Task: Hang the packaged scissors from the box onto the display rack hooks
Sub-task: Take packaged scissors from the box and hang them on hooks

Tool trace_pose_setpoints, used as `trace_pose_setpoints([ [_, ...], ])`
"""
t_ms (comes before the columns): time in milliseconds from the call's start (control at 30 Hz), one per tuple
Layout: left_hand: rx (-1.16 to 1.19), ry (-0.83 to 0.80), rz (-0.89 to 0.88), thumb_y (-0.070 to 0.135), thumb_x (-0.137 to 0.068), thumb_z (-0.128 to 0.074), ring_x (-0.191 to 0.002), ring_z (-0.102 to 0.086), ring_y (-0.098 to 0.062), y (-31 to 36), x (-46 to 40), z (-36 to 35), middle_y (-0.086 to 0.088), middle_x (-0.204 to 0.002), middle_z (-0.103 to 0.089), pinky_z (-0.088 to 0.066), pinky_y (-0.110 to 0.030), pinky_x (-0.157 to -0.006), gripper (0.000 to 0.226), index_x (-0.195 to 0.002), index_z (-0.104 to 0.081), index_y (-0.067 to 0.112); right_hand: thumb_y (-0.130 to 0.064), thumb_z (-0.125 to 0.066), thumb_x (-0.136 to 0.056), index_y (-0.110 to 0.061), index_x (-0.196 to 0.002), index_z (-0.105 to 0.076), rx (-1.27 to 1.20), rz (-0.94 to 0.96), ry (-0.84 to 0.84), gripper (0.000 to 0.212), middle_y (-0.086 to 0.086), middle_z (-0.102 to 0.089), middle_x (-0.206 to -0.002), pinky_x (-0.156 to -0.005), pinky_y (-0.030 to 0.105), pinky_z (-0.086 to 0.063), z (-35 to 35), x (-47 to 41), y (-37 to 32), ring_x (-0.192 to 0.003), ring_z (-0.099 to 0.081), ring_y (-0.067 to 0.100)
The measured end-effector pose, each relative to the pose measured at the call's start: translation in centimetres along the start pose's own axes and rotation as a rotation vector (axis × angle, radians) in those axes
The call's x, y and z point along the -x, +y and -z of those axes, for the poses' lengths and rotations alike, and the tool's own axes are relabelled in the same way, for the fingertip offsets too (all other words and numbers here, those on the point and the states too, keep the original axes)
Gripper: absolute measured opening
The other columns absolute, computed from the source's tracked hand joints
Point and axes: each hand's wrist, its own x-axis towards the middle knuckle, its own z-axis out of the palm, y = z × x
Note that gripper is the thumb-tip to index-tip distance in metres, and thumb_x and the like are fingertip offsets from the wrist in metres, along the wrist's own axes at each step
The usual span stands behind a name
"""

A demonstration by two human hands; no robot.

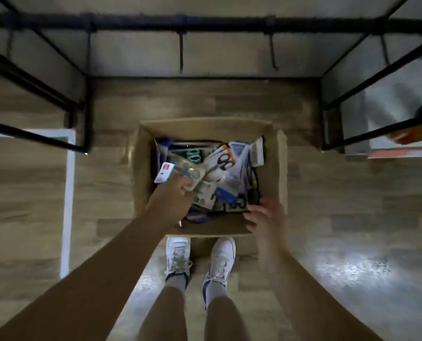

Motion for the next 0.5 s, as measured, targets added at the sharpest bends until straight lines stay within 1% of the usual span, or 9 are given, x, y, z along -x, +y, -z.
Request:
trace_pose_setpoints([
  [33,-0.028,-0.023,0.020,0.015,-0.093,-0.053,-0.110,-0.055,-0.030,-1.3,-2.6,-2.1,-0.012,-0.116,-0.059,-0.042,-0.026,-0.083,0.031,-0.124,-0.057,0.011,0.002,-0.045,-0.094,-0.016,-0.100,-0.046,0.033,-0.040,0.012,0.019,0.012,-0.057,-0.108,-0.069,0.029,-0.044,-1.4,-2.8,2.1,-0.085,-0.055,0.023],
  [100,-0.093,-0.072,-0.006,0.015,-0.092,-0.054,-0.117,-0.051,-0.030,-3.1,-8.0,-6.0,-0.013,-0.128,-0.054,-0.042,-0.034,-0.096,0.038,-0.130,-0.050,0.010,-0.004,-0.053,-0.091,-0.017,-0.112,-0.045,0.148,-0.033,0.120,0.027,0.009,-0.053,-0.120,-0.079,0.031,-0.042,-3.7,-8.6,5.6,-0.099,-0.053,0.024],
  [167,-0.145,-0.066,-0.103,0.016,-0.090,-0.056,-0.115,-0.052,-0.028,-4.2,-13.1,-9.6,-0.012,-0.126,-0.055,-0.044,-0.038,-0.095,0.040,-0.130,-0.050,0.011,-0.008,-0.060,-0.088,-0.016,-0.119,-0.044,0.244,0.041,0.246,0.036,0.007,-0.051,-0.127,-0.083,0.031,-0.045,-5.2,-13.9,7.8,-0.108,-0.054,0.024],
  [233,-0.145,-0.024,-0.161,0.015,-0.088,-0.058,-0.109,-0.055,-0.029,-4.9,-17.7,-12.2,-0.013,-0.121,-0.057,-0.046,-0.036,-0.089,0.037,-0.124,-0.052,0.009,-0.011,-0.060,-0.088,-0.014,-0.135,-0.037,0.291,0.053,0.289,0.052,0.009,-0.047,-0.134,-0.092,0.035,-0.048,-5.7,-18.7,9.1,-0.118,-0.051,0.028],
  [300,-0.111,0.033,-0.166,0.013,-0.088,-0.058,-0.111,-0.054,-0.030,-5.2,-21.8,-13.8,-0.015,-0.123,-0.055,-0.042,-0.029,-0.084,0.039,-0.126,-0.050,0.006,-0.016,-0.061,-0.088,-0.017,-0.146,-0.024,0.375,0.038,0.262,0.069,0.010,-0.037,-0.144,-0.100,0.043,-0.044,-5.7,-23.0,9.9,-0.129,-0.042,0.031],
  [333,-0.106,0.060,-0.169,0.013,-0.088,-0.058,-0.112,-0.053,-0.030,-5.3,-23.6,-14.1,-0.015,-0.124,-0.054,-0.040,-0.028,-0.083,0.042,-0.128,-0.048,0.006,-0.020,-0.064,-0.087,-0.020,-0.147,-0.021,0.437,0.047,0.231,0.073,0.008,-0.034,-0.146,-0.102,0.046,-0.042,-5.8,-24.8,10.1,-0.131,-0.039,0.031],
  [400,-0.148,0.090,-0.163,0.014,-0.087,-0.060,-0.115,-0.051,-0.032,-5.7,-26.7,-14.5,-0.017,-0.127,-0.052,-0.039,-0.031,-0.086,0.049,-0.132,-0.044,0.007,-0.032,-0.068,-0.082,-0.025,-0.144,-0.025,0.617,0.126,0.169,0.075,0.005,-0.035,-0.141,-0.099,0.050,-0.043,-6.2,-27.0,10.5,-0.129,-0.037,0.029],
  [433,-0.183,0.089,-0.172,0.015,-0.086,-0.061,-0.115,-0.051,-0.033,-5.8,-27.8,-14.8,-0.018,-0.126,-0.052,-0.040,-0.031,-0.086,0.050,-0.132,-0.044,0.007,-0.036,-0.068,-0.081,-0.026,-0.143,-0.025,0.717,0.184,0.127,0.076,0.004,-0.036,-0.139,-0.097,0.047,-0.043,-6.6,-27.6,10.6,-0.127,-0.035,0.028],
  [500,-0.254,0.058,-0.252,0.014,-0.084,-0.064,-0.113,-0.052,-0.037,-5.9,-29.5,-15.6,-0.021,-0.122,-0.054,-0.041,-0.032,-0.086,0.047,-0.126,-0.048,0.004,-0.039,-0.066,-0.082,-0.024,-0.145,-0.022,0.919,0.312,0.065,0.079,0.003,-0.035,-0.141,-0.092,0.037,-0.040,-7.4,-28.6,11.0,-0.128,-0.029,0.025],
])
